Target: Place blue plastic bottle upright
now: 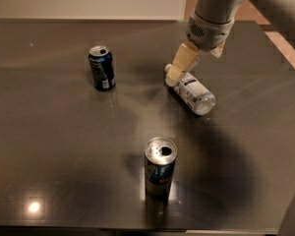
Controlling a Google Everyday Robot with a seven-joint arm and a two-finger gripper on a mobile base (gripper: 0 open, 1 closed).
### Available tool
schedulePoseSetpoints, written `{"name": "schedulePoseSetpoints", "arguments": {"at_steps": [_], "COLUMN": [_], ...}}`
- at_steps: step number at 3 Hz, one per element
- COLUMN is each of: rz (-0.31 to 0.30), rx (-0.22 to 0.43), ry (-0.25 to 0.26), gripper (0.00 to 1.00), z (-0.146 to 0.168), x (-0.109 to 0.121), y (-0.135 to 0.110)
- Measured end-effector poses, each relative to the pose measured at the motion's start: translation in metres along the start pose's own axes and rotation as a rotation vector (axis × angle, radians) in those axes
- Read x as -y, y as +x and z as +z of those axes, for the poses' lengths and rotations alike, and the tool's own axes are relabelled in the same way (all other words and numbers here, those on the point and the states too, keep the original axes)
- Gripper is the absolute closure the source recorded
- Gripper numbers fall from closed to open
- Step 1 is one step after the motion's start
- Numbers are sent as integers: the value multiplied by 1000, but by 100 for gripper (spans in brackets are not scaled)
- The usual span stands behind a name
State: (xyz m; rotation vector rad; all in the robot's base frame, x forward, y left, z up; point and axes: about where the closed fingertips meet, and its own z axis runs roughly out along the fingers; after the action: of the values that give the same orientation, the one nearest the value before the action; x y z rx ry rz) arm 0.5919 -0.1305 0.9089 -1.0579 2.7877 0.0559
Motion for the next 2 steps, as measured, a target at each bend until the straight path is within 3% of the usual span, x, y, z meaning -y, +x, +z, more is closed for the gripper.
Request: {"name": "schedulePoseSetpoints", "arguments": {"at_steps": [2], "rz": [60], "rx": [-67], "ry": [-10], "gripper": [0], "z": [36], "x": [14], "y": [-24]}}
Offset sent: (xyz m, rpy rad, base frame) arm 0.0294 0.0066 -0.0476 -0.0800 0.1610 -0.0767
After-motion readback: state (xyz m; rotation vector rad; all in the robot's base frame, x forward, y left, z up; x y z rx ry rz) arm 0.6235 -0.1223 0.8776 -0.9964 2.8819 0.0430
